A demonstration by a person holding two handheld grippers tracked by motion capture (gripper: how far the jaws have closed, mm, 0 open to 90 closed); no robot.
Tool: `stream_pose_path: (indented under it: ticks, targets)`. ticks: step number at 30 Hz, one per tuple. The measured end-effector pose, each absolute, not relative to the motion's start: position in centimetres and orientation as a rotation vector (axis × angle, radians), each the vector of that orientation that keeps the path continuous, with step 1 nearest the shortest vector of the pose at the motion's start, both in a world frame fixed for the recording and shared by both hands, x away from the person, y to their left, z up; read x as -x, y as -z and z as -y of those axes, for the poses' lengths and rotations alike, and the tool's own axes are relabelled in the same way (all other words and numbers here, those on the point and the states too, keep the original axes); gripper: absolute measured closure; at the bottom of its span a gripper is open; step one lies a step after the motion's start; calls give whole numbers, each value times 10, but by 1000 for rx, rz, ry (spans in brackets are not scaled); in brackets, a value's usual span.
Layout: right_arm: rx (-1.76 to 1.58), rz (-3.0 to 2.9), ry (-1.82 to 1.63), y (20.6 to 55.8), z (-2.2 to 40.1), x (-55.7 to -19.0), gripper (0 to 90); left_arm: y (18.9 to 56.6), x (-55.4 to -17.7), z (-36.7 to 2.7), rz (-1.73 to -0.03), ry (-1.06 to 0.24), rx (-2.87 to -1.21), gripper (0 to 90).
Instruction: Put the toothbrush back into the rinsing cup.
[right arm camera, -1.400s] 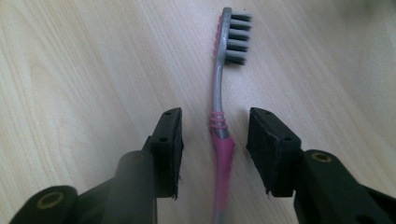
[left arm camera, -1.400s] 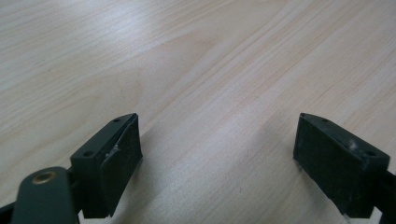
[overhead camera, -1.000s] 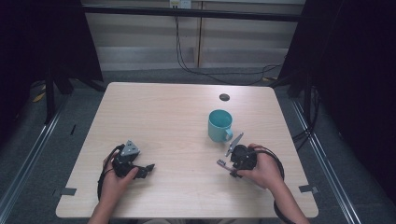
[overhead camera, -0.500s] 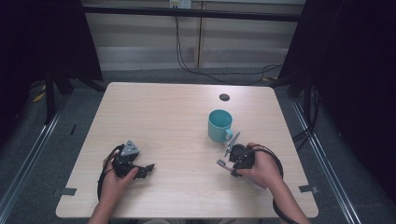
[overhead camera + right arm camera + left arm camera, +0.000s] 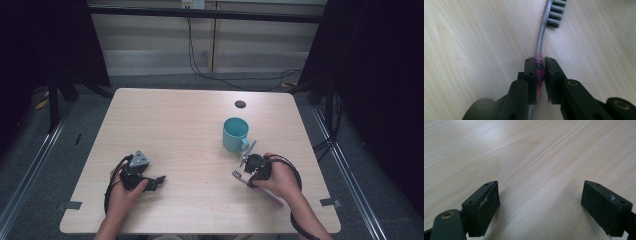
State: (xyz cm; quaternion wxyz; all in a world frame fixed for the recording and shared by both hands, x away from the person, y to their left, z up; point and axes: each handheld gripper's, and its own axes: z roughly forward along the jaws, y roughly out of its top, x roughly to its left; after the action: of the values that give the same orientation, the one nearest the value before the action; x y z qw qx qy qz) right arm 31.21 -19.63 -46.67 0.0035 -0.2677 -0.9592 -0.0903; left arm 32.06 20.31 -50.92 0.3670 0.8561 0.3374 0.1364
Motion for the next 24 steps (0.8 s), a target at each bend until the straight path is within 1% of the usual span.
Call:
stream_pose_path:
  ticks: [6,24]
  targets:
    - [857,3011,351,462,202,-310,811,509,-321,-203,-867,-350,-2199,147]
    - [956,3005,632,431,221,-306,812,509,-321,-203,-867,-351,-2200,147]
